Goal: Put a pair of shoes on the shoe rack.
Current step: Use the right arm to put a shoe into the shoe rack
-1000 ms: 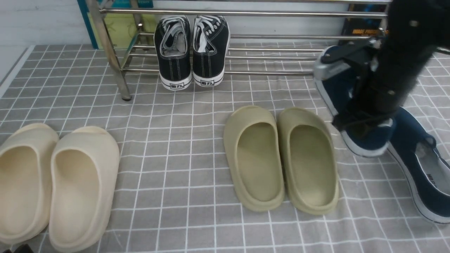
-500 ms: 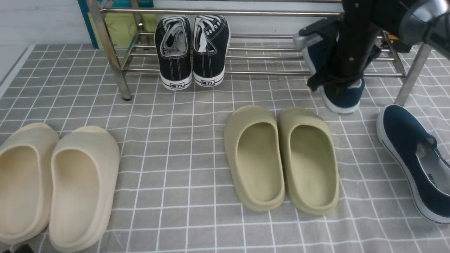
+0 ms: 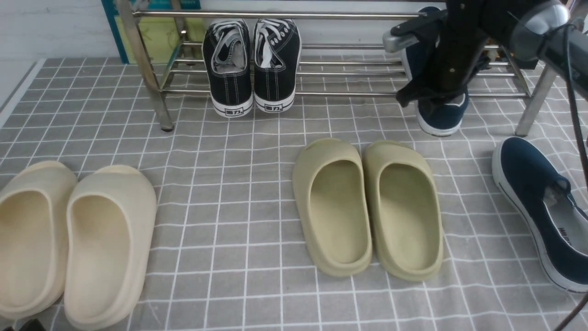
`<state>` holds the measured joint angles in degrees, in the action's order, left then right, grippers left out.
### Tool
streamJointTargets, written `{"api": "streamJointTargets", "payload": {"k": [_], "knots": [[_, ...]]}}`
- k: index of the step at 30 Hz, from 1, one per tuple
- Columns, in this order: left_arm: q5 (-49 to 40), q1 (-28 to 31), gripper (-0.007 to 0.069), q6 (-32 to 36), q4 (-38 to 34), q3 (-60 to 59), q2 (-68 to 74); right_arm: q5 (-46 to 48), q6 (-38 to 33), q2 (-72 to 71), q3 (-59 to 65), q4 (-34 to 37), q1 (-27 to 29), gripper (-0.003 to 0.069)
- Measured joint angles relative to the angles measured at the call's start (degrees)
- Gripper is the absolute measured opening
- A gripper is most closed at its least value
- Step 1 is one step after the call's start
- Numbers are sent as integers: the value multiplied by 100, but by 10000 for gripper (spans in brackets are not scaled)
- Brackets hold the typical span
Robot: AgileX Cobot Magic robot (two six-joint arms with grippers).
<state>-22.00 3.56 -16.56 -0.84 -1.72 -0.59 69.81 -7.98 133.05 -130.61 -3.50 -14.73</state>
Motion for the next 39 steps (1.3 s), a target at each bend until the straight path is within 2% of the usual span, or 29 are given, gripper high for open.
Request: {"api": "streamJointTargets", "payload": {"k": [6,7,9,12,15,21,22,24,25,27,32,39], "knots": [[0,0,237,0,0,0,0,25,-5,-359,0,65,78,363],[0,0,237,0,0,0,0,48,-5,-380,0,71,79,370],[0,0,237,0,0,0,0,126,-9,-758,73,179,95,427],[0,0,237,0,0,0,0,142,-9,-1172,269,292,95,435],[0,0,237,0,0,0,0,142,-34,-1729,842,350,95,402],[0,0,239,0,0,0,0,155,-150,-2450,2318,350,95,223],[0,0,239,0,0,0,0,140,-150,-2465,2696,350,95,169],[0,0,239,0,0,0,0,-77,-151,-2433,3095,313,95,113],[0,0,239,0,0,0,0,-486,-151,-2346,3388,241,95,64],[0,0,239,0,0,0,0,-991,-130,-2212,3556,105,95,22],[0,0,239,0,0,0,0,-2220,-47,-1902,3604,-130,95,-3],[0,0,239,0,0,0,0,-3146,-24,-1814,3565,-131,95,-3]]}}
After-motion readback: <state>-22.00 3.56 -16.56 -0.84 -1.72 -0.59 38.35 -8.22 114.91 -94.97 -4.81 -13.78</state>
